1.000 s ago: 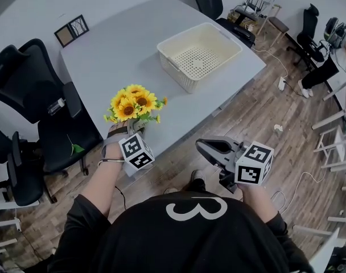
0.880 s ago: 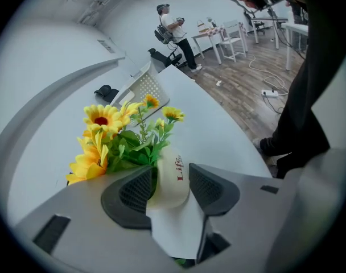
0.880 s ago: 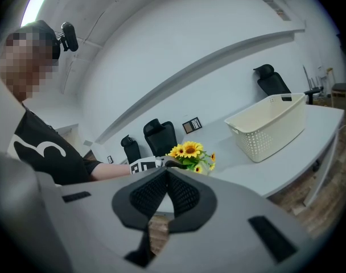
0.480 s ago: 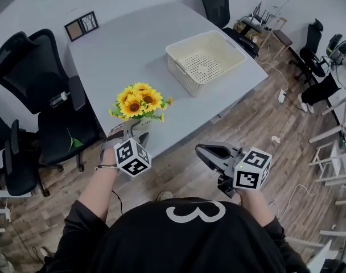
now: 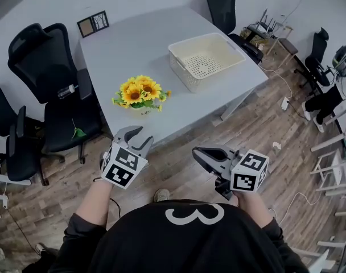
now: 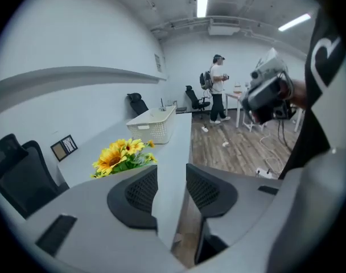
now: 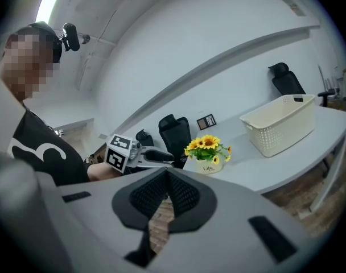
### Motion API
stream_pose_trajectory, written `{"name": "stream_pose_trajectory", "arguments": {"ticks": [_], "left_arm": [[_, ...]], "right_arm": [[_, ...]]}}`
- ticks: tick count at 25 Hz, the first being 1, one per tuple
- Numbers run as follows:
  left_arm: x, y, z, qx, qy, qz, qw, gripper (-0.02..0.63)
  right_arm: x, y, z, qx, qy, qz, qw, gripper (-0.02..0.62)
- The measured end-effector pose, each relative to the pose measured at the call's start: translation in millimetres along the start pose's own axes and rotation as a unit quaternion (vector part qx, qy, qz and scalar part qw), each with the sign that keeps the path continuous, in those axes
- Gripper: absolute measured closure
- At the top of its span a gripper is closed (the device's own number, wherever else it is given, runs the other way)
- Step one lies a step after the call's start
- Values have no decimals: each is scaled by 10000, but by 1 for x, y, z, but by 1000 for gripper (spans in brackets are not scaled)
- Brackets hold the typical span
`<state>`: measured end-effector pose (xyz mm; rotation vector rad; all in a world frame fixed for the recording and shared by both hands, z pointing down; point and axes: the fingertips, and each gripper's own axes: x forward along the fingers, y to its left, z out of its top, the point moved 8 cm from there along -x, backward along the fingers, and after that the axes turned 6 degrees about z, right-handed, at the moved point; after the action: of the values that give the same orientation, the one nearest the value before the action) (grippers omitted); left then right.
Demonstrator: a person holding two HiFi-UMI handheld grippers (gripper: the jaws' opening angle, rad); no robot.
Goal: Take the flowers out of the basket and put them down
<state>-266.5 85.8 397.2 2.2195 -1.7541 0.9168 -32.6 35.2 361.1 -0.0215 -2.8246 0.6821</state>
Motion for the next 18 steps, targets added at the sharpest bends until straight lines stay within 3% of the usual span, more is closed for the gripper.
{"name": "stream_pose_trajectory", "arguments": {"ticks": [3,6,10,18], "left_arm": [[-32,-28,19,-522,-332,-305,9976,488],[-66,-57,38,-1033,-909,-491,9893,556],[-106,-97,61,-1243,-1478,-645,9791,574],[-153,-155,51,-1839,-1680,-871,9646,594]], "right_arm": [[-14,13,-4,-58,8,128,9999,586],[-28,32,-10,-168,45,285,9994,588],[-45,55,-19,-279,3,458,9986,586],[-64,101,-39,-333,-105,1006,9943,588]]}}
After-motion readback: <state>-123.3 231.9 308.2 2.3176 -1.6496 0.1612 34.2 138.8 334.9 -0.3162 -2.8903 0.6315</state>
